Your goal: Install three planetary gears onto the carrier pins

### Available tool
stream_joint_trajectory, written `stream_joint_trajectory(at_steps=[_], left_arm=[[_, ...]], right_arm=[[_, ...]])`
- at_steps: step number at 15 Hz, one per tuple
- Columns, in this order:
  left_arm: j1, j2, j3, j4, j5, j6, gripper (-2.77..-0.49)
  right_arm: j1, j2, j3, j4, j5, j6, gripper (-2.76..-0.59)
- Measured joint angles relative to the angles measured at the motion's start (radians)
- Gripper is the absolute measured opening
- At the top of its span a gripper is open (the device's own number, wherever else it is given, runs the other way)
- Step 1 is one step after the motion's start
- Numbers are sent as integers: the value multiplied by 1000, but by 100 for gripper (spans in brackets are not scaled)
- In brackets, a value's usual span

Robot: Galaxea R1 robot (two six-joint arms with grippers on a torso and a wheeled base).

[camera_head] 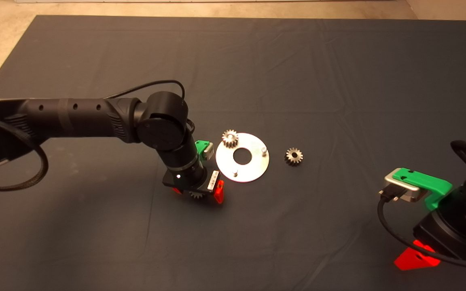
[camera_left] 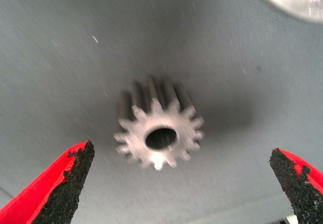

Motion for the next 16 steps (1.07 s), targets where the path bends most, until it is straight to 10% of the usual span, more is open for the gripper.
stream_joint_trajectory(at_steps=[16], left_arm=[[7,3,-22,31,0,0,-122]], right_arm=[[0,1,0,0,0,0,-61]])
